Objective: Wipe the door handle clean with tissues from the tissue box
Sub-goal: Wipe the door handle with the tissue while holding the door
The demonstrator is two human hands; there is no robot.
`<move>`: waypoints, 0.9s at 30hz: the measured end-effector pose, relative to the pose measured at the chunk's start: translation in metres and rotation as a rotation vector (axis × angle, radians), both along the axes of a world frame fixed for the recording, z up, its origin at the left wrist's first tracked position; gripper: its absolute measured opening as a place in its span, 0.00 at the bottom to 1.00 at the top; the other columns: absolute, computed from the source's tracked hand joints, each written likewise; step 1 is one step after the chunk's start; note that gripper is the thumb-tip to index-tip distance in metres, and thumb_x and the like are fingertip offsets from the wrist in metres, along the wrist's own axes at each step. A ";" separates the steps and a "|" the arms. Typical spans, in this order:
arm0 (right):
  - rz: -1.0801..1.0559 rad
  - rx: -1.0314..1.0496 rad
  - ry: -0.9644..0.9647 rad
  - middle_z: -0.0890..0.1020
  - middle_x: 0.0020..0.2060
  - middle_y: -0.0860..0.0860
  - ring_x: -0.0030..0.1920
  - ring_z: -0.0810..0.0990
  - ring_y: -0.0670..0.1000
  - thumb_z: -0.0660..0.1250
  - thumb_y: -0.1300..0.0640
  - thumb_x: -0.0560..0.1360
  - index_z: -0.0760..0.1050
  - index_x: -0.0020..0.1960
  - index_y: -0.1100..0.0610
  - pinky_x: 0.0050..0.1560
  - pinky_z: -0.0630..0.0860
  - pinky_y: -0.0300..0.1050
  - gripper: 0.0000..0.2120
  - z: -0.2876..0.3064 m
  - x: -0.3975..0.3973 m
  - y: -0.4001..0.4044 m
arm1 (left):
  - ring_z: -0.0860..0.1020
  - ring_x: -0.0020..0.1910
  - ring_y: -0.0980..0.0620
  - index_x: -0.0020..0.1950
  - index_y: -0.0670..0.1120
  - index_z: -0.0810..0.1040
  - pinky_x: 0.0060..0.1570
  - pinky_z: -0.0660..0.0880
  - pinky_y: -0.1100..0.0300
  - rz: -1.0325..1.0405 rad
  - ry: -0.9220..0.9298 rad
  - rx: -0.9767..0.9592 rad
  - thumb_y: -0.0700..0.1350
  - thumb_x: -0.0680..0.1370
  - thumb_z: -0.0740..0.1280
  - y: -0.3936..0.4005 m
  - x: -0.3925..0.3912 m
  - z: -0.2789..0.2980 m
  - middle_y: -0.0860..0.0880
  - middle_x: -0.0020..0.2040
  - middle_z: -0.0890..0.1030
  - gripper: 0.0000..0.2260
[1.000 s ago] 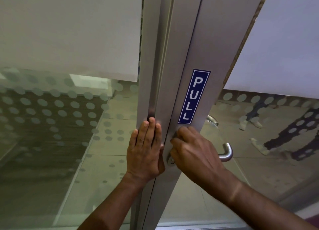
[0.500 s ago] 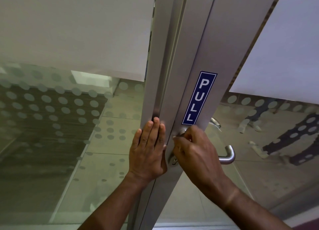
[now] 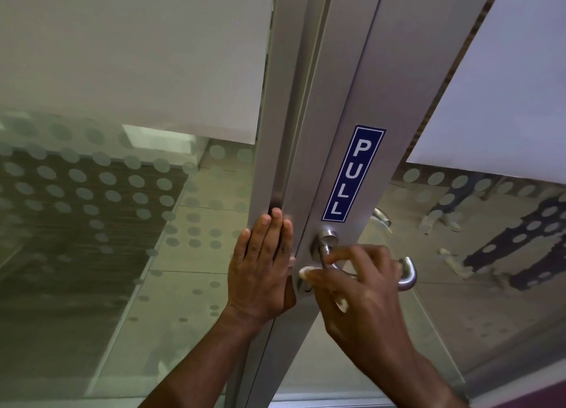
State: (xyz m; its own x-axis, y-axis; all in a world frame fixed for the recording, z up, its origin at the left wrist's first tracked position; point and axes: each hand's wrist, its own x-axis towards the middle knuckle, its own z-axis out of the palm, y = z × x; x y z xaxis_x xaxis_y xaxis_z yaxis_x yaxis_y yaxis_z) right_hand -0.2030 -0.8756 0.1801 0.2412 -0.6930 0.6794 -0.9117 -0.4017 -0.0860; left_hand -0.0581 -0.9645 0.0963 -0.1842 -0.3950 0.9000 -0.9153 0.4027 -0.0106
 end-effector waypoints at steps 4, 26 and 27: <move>0.144 0.002 -0.442 0.82 0.39 0.43 0.39 0.79 0.44 0.68 0.56 0.72 0.79 0.45 0.50 0.39 0.75 0.38 0.03 -0.004 0.000 0.044 | 0.42 0.81 0.48 0.81 0.42 0.40 0.78 0.40 0.51 0.000 0.011 -0.021 0.48 0.76 0.57 -0.001 -0.001 -0.001 0.45 0.81 0.40 0.38; -0.019 0.176 -0.176 0.82 0.46 0.51 0.50 0.80 0.48 0.75 0.57 0.68 0.83 0.50 0.55 0.55 0.76 0.40 0.11 0.030 -0.006 -0.024 | 0.42 0.81 0.48 0.81 0.42 0.40 0.78 0.40 0.51 -0.011 0.004 -0.040 0.48 0.79 0.54 -0.002 -0.001 -0.002 0.45 0.81 0.40 0.35; -0.043 0.176 -0.148 0.81 0.46 0.52 0.52 0.80 0.51 0.76 0.58 0.68 0.83 0.50 0.55 0.56 0.73 0.44 0.11 0.027 -0.003 -0.026 | 0.42 0.81 0.48 0.81 0.42 0.41 0.78 0.40 0.51 -0.008 0.001 -0.040 0.48 0.78 0.55 -0.002 0.000 -0.002 0.44 0.81 0.40 0.35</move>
State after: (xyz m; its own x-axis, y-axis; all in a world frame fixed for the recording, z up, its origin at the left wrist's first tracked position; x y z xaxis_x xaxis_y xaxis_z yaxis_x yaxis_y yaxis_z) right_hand -0.2056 -0.9017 0.2069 0.1155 -0.8113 0.5731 -0.9001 -0.3295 -0.2851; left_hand -0.0585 -0.9668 0.0945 -0.1866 -0.3575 0.9151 -0.9121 0.4091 -0.0262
